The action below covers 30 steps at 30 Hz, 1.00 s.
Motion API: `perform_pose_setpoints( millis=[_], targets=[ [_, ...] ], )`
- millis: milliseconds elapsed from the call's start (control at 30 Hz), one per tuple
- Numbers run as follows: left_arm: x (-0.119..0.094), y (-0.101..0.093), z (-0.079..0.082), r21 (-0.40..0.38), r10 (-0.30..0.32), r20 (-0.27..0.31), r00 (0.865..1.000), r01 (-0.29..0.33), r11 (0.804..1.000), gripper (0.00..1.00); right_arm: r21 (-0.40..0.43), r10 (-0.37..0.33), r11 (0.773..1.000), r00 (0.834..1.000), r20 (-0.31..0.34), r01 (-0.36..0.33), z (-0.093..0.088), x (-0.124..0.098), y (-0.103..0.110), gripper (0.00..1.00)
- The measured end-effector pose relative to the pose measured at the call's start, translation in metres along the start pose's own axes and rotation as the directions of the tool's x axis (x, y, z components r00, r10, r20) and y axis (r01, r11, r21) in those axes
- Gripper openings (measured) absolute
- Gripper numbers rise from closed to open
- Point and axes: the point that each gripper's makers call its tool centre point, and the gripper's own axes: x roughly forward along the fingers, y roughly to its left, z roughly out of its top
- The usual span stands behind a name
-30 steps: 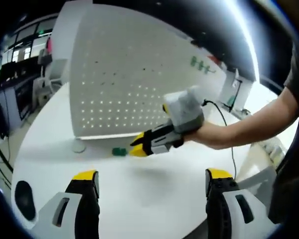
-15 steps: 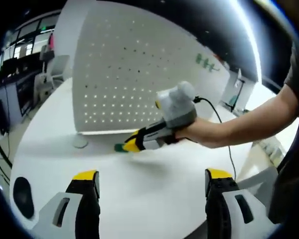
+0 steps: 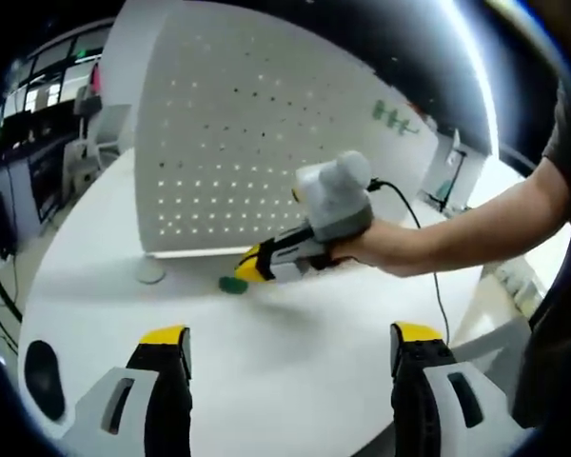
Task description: Insert the hook assembly into the mounting plate slot until the hook locks in place.
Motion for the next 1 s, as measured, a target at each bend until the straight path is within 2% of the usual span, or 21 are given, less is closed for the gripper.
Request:
perform_pose_setpoints(
  millis=[167,467,533,600,633,733,833,900,1000],
  targets=[
    [0.001,-0.003,0.002,0.008,-0.006,-0.006,1.000,0.006,1.000,0.88,0.022,-0.011,1.000,1.000,0.023,0.011,0.006,-0.018,-0.003,0.00],
    [0.002,-0.014,0.018,0.035,-0.025,0.012,1.000,0.025,0.999,0.88,0.038,-0.065,0.997,0.992,0.112,0.061,0.029,-0.065,-0.010,0.00],
    [0.002,-0.016,0.021,0.092,-0.022,0.000,1.000,0.022,0.995,0.89,0.041,-0.084,0.996,0.988,0.132,0.079,0.033,-0.077,-0.011,0.00],
    [0.001,-0.016,0.018,0.152,-0.002,-0.043,0.999,0.008,0.988,0.88,0.057,-0.090,0.995,0.983,0.157,0.082,0.036,-0.090,-0.010,0.00],
    [0.001,-0.016,0.018,0.156,-0.001,-0.046,0.999,0.008,0.988,0.88,0.062,-0.092,0.995,0.982,0.164,0.083,0.038,-0.096,-0.009,0.00],
    [0.001,-0.018,0.023,0.137,-0.009,-0.035,0.999,0.014,0.991,0.87,0.046,-0.092,0.995,0.976,0.197,0.085,0.042,-0.119,-0.001,0.00],
    [0.001,-0.026,0.028,0.074,-0.048,-0.030,0.998,0.050,0.996,0.86,0.038,-0.077,0.997,0.973,0.219,0.070,0.044,-0.140,0.010,0.00],
    [-0.001,-0.027,0.036,0.063,-0.051,-0.004,0.999,0.051,0.997,0.84,0.034,-0.044,0.999,0.968,0.249,0.037,0.047,-0.154,0.023,0.00],
    [-0.003,-0.032,0.042,0.044,-0.070,0.006,0.998,0.070,0.997,0.80,-0.018,0.011,1.000,0.963,0.271,-0.007,0.046,-0.174,0.046,0.00]
  ],
)
